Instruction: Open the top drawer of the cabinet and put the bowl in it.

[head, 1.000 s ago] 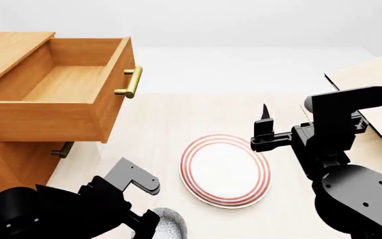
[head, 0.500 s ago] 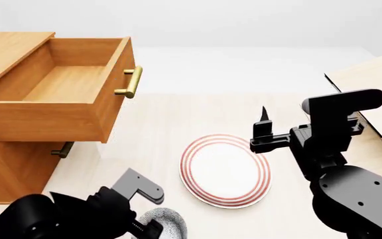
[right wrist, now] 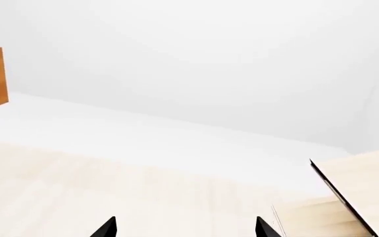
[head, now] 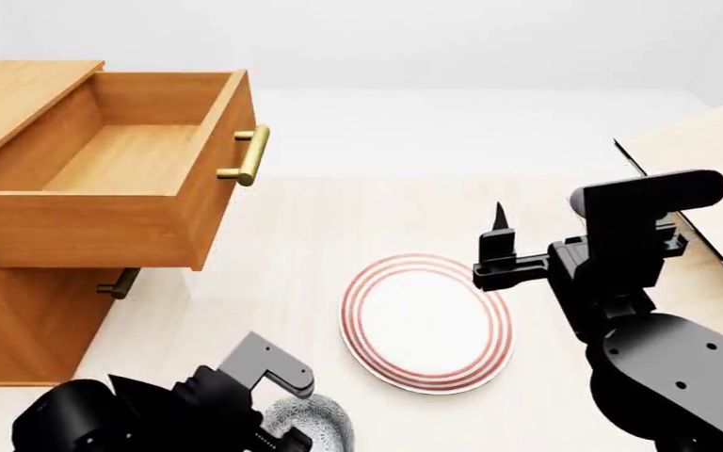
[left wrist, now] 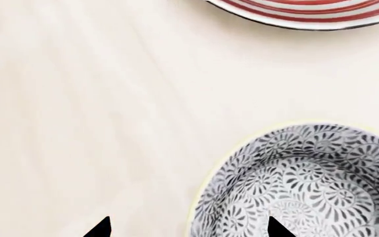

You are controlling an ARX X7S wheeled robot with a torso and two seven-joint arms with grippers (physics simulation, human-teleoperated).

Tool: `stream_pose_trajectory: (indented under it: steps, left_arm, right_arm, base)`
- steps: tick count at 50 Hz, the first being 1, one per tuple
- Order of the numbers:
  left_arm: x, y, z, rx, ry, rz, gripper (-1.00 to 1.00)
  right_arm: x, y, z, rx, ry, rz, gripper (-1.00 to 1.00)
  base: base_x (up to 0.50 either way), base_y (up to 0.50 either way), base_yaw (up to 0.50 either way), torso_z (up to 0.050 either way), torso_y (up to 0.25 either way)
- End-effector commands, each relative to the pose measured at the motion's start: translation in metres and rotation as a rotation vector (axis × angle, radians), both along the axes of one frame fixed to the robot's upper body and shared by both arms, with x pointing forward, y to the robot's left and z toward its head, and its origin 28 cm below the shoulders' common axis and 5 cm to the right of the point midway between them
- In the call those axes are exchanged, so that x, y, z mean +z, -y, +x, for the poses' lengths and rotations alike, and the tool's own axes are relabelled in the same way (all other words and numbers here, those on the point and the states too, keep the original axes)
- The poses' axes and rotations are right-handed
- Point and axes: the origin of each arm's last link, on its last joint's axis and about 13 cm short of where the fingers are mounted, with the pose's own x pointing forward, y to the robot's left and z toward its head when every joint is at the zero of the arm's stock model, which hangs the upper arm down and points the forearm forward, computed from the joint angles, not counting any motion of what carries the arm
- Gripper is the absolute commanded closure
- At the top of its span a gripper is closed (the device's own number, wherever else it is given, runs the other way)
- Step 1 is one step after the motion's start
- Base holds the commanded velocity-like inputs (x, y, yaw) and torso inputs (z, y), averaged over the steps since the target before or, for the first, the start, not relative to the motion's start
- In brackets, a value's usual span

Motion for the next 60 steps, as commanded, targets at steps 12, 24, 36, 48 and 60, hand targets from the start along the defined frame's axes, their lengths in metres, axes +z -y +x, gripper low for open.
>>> stream_pose_trajectory:
  steps: [12, 24, 36, 48, 60]
  left_arm:
    - [-0.012, 0.0, -0.001, 0.006, -0.025, -0.007, -1.0]
    - [-0.012, 0.0, 0.0, 0.013, -0.016, -0.009, 1.0]
    - [-0.01, 0.0, 0.002, 0.024, -0.001, -0.014, 1.0]
    - [-0.003, 0.001, 0.005, 0.047, 0.045, -0.026, 1.0]
    - [0.024, 0.008, 0.006, 0.049, 0.151, -0.084, 1.0]
  right_arm:
    - [-0.002, -0.001, 0.002, 0.001, -0.005, 0.001, -1.0]
    - [-0.002, -0.001, 0.002, 0.003, -0.006, 0.002, -1.0]
    - [-0.001, -0.001, 0.002, 0.003, -0.005, 0.003, -1.0]
    - [-0.001, -0.001, 0.002, 0.005, -0.002, 0.007, -1.0]
    - [0.001, -0.001, 0.0, 0.002, 0.006, 0.008, -1.0]
  base:
    - [0.0, 0.0, 0.0, 0.0, 0.0]
    - [0.0, 0.0, 0.0, 0.0, 0.0]
    - [0.0, 0.0, 0.0, 0.0, 0.0]
    - [0.0, 0.0, 0.0, 0.0, 0.0]
    - [0.0, 0.0, 0.0, 0.0, 0.0]
